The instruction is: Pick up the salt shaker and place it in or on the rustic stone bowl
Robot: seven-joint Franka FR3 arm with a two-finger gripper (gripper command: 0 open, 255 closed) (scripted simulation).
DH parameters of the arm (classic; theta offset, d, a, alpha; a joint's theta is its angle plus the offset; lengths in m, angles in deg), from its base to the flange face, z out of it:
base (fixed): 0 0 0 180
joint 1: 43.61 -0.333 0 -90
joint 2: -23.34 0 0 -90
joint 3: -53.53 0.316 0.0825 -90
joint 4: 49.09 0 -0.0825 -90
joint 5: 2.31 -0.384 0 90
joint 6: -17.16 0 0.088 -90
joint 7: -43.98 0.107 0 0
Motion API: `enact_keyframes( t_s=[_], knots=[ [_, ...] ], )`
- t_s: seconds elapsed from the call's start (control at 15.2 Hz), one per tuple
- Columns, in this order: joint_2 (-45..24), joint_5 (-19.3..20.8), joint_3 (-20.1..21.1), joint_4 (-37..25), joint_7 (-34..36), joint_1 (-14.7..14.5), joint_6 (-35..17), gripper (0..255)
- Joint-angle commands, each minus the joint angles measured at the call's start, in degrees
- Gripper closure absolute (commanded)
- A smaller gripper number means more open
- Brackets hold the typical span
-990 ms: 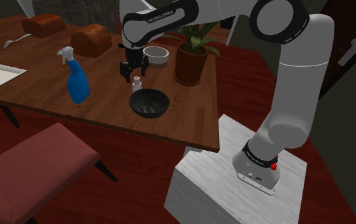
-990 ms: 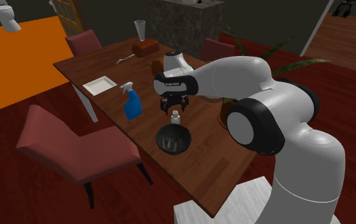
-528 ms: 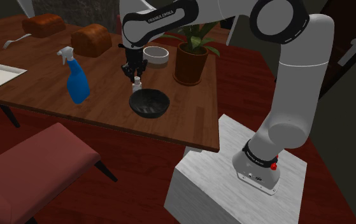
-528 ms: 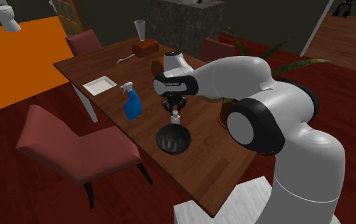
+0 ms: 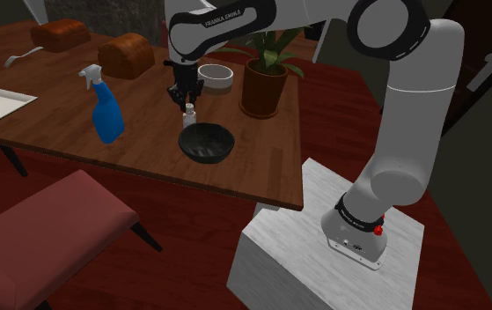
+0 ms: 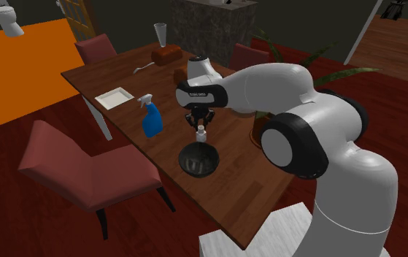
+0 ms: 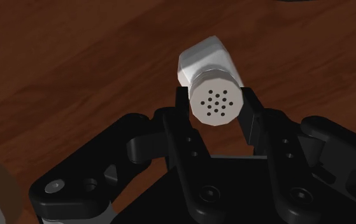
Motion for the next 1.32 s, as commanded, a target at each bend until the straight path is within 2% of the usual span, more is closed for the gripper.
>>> enact_keyframes(
  t_s=[0.0, 1.25],
  knots=[
    [0.45, -0.11, 0.04, -0.9, -0.09, 0.02, 1.35, 255],
    [3.14, -0.76, 0.34, -11.75, -0.65, -0.08, 14.85, 255]
  ],
)
